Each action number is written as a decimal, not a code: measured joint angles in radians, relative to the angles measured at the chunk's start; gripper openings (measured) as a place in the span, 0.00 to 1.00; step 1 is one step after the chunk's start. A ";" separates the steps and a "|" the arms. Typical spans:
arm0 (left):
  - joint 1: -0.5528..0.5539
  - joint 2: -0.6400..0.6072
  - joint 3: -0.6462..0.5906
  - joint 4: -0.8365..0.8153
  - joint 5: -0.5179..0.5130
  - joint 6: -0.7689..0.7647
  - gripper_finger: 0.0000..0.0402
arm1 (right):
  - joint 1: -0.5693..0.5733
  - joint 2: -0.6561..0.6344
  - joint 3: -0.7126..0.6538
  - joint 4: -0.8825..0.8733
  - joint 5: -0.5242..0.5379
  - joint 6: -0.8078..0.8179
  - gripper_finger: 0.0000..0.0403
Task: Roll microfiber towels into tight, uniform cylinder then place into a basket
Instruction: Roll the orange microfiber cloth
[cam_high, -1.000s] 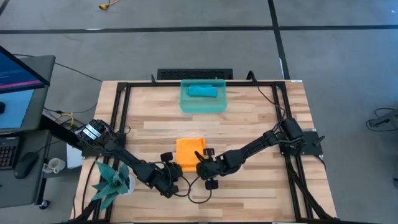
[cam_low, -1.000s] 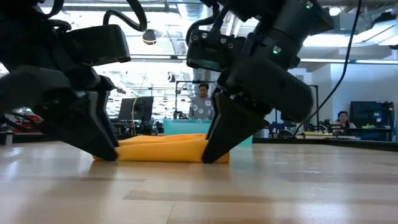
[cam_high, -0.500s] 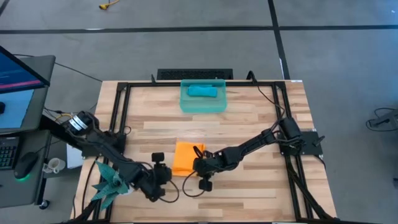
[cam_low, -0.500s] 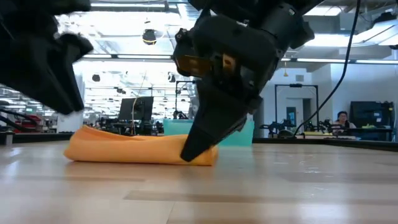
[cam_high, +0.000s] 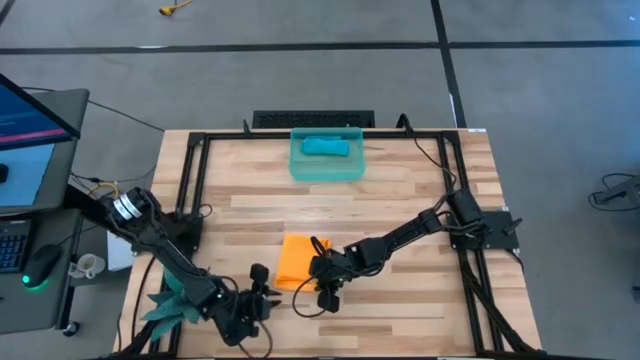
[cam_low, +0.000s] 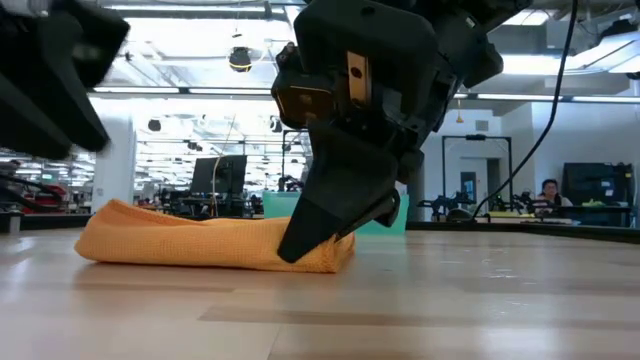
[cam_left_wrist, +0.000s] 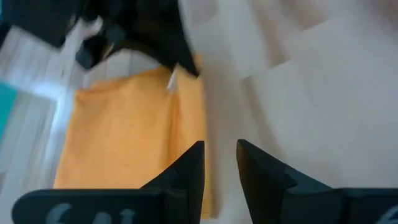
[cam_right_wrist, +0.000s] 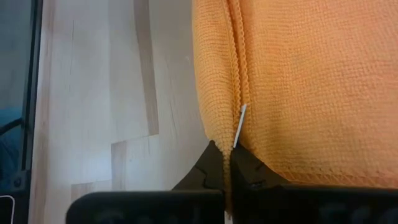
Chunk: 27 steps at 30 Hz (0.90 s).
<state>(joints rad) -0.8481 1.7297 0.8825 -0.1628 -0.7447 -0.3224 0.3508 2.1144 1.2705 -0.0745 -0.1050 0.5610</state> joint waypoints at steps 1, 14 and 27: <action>0.008 0.015 0.000 -0.001 -0.003 -0.008 0.22 | 0.000 0.000 0.001 -0.003 -0.002 0.000 0.03; 0.134 0.041 0.001 -0.058 0.135 0.025 0.22 | 0.001 0.000 0.001 -0.002 0.003 -0.008 0.03; 0.239 0.039 0.004 -0.123 0.270 0.006 0.22 | 0.009 0.001 0.002 0.000 0.002 -0.031 0.03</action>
<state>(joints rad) -0.6089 1.7683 0.8866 -0.2860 -0.4749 -0.3168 0.3602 2.1149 1.2720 -0.0740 -0.1027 0.5298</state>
